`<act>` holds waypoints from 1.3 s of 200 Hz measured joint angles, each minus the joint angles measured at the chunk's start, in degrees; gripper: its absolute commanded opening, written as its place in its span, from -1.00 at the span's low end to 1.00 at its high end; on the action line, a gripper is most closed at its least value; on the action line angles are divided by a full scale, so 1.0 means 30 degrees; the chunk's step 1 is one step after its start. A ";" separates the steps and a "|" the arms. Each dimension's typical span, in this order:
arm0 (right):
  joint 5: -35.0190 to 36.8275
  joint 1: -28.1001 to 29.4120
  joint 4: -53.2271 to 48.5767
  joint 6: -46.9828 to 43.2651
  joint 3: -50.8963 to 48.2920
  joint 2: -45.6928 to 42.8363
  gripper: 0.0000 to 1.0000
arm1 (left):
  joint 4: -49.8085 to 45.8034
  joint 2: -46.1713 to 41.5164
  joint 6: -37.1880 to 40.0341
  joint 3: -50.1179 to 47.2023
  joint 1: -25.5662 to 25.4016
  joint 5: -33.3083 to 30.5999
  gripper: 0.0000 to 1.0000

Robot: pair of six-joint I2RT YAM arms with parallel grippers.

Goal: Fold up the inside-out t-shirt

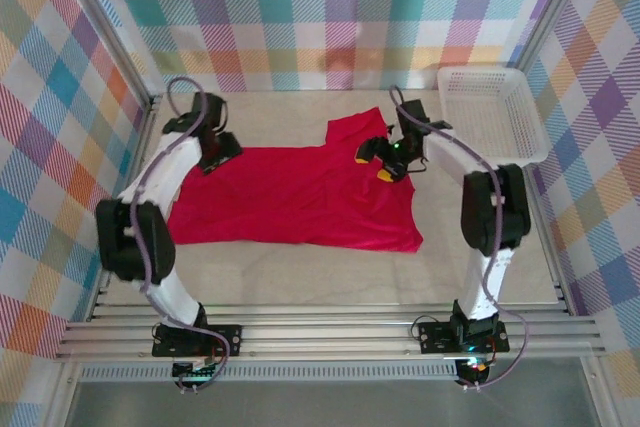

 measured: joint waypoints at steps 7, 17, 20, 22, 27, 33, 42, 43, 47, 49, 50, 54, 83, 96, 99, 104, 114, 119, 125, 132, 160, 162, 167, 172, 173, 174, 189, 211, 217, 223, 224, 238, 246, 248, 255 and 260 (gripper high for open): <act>0.0036 0.0007 0.0131 0.0182 -0.0248 0.0408 0.54 | 0.0379 0.1064 0.0073 0.0306 -0.0233 0.0255 0.27; 0.0204 0.0007 0.0168 0.0321 -0.0940 0.0656 0.54 | 0.0641 0.2266 0.0168 0.0335 -0.0444 0.0619 0.27; 0.0270 0.0007 0.0182 0.0328 -0.1166 0.0656 0.54 | 0.0648 0.2645 0.0219 0.0299 -0.0481 0.0699 0.27; 0.0284 0.0007 0.0182 0.0335 -0.1333 0.0656 0.54 | 0.0648 0.2783 0.0211 0.0270 -0.0495 0.0743 0.27; 0.0408 0.0007 0.0168 0.0335 -0.1705 0.0648 0.54 | 0.0692 0.3271 0.0233 0.0153 -0.0517 0.0831 0.27; 0.0495 0.0007 0.0182 0.0328 -0.2084 0.0634 0.54 | 0.0750 0.3708 0.0270 -0.0044 -0.0510 0.0933 0.27; 0.0401 0.0007 0.0423 0.0313 -0.2419 0.0459 0.55 | 0.0787 0.4087 0.0277 -0.0357 -0.0510 0.0991 0.26; 0.0430 0.0007 0.0459 0.0313 -0.2455 0.0408 0.55 | 0.0780 0.4131 0.0277 -0.0423 -0.0510 0.1020 0.26; 0.0568 -0.0007 0.0546 0.0299 -0.2586 0.0270 0.55 | 0.0787 0.4226 0.0277 -0.0590 -0.0510 0.1042 0.26; 0.0648 -0.0015 0.0590 0.0284 -0.2681 0.0175 0.55 | 0.0780 0.4255 0.0277 -0.0685 -0.0517 0.1049 0.26; 0.0707 -0.0022 0.0612 0.0270 -0.2754 0.0117 0.55 | 0.0780 0.4262 0.0277 -0.0714 -0.0517 0.1049 0.26; 0.0845 -0.0066 0.0648 0.0233 -0.2943 -0.0022 0.55 | 0.0787 0.4299 0.0270 -0.0925 -0.0561 0.1056 0.26; 0.1807 -0.0328 0.0707 -0.0393 -0.4940 -0.1508 0.56 | 0.1195 0.4058 0.0022 -0.2288 -0.0947 0.0874 0.26; 0.2273 -0.0590 0.0495 -0.0801 -0.5865 -0.2302 0.57 | 0.1399 0.3381 -0.0270 -0.2863 -0.1377 0.0867 0.26; 0.2404 -0.0656 0.0372 -0.0896 -0.6033 -0.2484 0.57 | 0.1377 0.3191 -0.0335 -0.2987 -0.1494 0.0882 0.26; 0.2572 -0.0780 0.0211 -0.1027 -0.6295 -0.2732 0.57 | 0.1326 0.2914 -0.0437 -0.3220 -0.1698 0.0889 0.27; 0.2856 -0.1013 -0.0299 -0.1421 -0.6557 -0.3082 0.57 | 0.1158 0.2404 -0.0605 -0.3453 -0.2004 0.0867 0.28; 0.2973 -0.1093 -0.0597 -0.1588 -0.6557 -0.3155 0.57 | 0.1064 0.2215 -0.0605 -0.3439 -0.2098 0.0838 0.30; 0.3045 -0.1144 -0.0831 -0.1792 -0.6499 -0.3155 0.57 | 0.0947 0.1982 -0.0583 -0.3293 -0.2200 0.0729 0.31; 0.3126 -0.1202 -0.1260 -0.1989 -0.6251 -0.3126 0.58 | 0.0525 0.1887 -0.0539 -0.2841 -0.2288 0.0561 0.33; 0.3402 -0.1282 -0.3155 -0.2608 -0.3184 -0.2739 0.58 | -0.1173 0.2543 0.0219 0.1647 -0.1683 -0.0393 0.34; 0.3453 -0.1282 -0.3249 -0.2637 -0.2827 -0.2696 0.59 | -0.1268 0.2645 0.0291 0.2069 -0.1596 -0.0423 0.34; 0.3490 -0.1282 -0.3388 -0.2761 -0.1974 -0.2557 0.58 | -0.1355 0.2965 0.0401 0.3053 -0.1304 -0.0495 0.33; 0.3614 -0.1282 -0.3453 -0.2834 -0.1180 -0.2448 0.58 | -0.1413 0.3308 0.0481 0.4073 -0.0998 -0.0539 0.33; 0.3636 -0.1282 -0.3475 -0.2871 -0.0911 -0.2390 0.58 | -0.1413 0.3446 0.0525 0.4350 -0.0882 -0.0561 0.32; 0.3657 -0.1282 -0.3490 -0.2885 -0.0787 -0.2361 0.58 | -0.1421 0.3512 0.0546 0.4488 -0.0831 -0.0568 0.32; 0.4364 -0.1282 -0.3577 -0.3162 0.2120 -0.1559 0.59 | -0.1690 0.5034 0.0860 0.7249 0.0262 -0.0634 0.31; 0.5850 -0.1282 -0.3402 -0.3657 0.5603 0.0138 0.58 | -0.2040 0.7927 0.1195 1.0258 0.1581 -0.0597 0.29; 0.6309 -0.1290 -0.3395 -0.3803 0.6404 0.0721 0.59 | -0.2171 0.8619 0.1275 1.0761 0.1843 -0.0576 0.29; 0.6674 -0.1319 -0.3359 -0.3891 0.7082 0.1290 0.59 | -0.2353 0.9333 0.1311 1.1205 0.2076 -0.0561 0.29; 0.6768 -0.1326 -0.3359 -0.3898 0.7235 0.1421 0.59 | -0.2397 0.9493 0.1326 1.1293 0.2120 -0.0554 0.29; 0.7570 -0.1421 -0.3388 -0.4022 0.8677 0.2812 0.59 | -0.2725 1.0950 0.1428 1.1992 0.2404 -0.0525 0.29; 0.8021 -0.1508 -0.3402 -0.4102 0.9471 0.3694 0.59 | -0.2907 1.1606 0.1494 1.2247 0.2441 -0.0474 0.30; 0.8145 -0.1530 -0.3439 -0.4131 0.9661 0.3912 0.59 | -0.2951 1.1766 0.1501 1.2313 0.2441 -0.0474 0.30; 0.8451 -0.1617 -0.3563 -0.4240 1.0295 0.4612 0.60 | -0.3133 1.2240 0.1566 1.2509 0.2441 -0.0423 0.30; 0.8641 -0.1676 -0.3606 -0.4313 1.0717 0.5093 0.60 | -0.3264 1.2546 0.1603 1.2641 0.2441 -0.0423 0.31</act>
